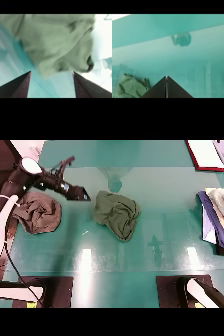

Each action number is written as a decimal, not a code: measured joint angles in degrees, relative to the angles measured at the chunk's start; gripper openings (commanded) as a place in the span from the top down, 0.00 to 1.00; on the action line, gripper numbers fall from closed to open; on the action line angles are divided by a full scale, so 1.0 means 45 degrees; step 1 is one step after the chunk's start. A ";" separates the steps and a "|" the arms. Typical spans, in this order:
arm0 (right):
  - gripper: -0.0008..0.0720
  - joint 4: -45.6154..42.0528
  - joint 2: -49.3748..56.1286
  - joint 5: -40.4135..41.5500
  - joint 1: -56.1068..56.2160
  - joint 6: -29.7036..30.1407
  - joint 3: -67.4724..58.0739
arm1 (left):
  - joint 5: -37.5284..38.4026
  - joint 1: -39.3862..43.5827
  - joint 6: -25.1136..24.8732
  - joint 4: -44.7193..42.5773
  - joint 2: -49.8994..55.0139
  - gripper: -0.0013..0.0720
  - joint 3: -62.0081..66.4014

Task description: Fold the shirts.

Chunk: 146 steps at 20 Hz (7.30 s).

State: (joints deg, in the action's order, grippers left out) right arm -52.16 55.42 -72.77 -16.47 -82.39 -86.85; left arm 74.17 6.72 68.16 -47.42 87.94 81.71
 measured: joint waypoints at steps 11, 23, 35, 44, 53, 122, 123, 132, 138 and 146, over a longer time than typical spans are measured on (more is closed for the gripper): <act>0.97 -0.0015 0.1234 -0.1598 0.0743 0.0005 0.1535 | -0.4391 0.1107 -0.1277 0.2710 0.0418 0.94 -0.3939; 0.37 0.3429 0.4333 0.3740 0.7242 0.1093 0.9753 | -0.3648 0.1214 -0.1214 0.2594 -0.0219 0.94 -0.2705; 0.97 0.4177 0.4454 0.6023 0.8650 0.1661 0.8947 | -0.3463 0.1049 -0.0894 0.2021 -0.1501 0.94 -0.2069; 0.97 0.0767 -0.1860 0.3079 0.6076 -0.0180 0.4002 | -0.1661 0.0826 0.0447 0.0680 -0.5654 0.94 0.4114; 0.98 -0.1287 -0.2487 0.0194 0.5795 -0.1399 -0.1234 | 0.1336 0.0821 0.1647 0.1690 -0.6207 0.94 0.7611; 0.97 -0.0515 -0.1263 -0.0340 0.1957 0.0034 1.0788 | 0.0933 -0.1666 0.0461 -0.0282 -0.6737 0.95 -0.5236; 0.97 -0.0491 -0.1642 -0.0772 0.1598 -0.0165 1.0355 | 0.1180 -0.1666 0.0699 -0.0325 -0.7218 0.95 -0.4789; 0.43 -0.0680 0.0510 -0.1268 -0.0350 -0.0500 0.8412 | 0.1083 -0.1661 0.1496 -0.1054 -0.7519 0.94 -0.3123; 0.36 -0.0860 0.3570 -0.0306 -0.0593 0.0627 0.7970 | 0.1117 -0.1666 0.1530 -0.1375 -0.5911 0.94 -0.4643; 0.36 -0.1953 0.1331 -0.0792 -0.1996 0.1613 1.0977 | 0.1005 -0.1666 0.1447 -0.1418 -0.5527 0.94 -0.5066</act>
State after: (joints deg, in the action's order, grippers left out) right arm -60.95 61.41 -76.34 -25.45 -75.13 -37.45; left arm 78.70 -0.78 74.67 -53.80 63.07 58.92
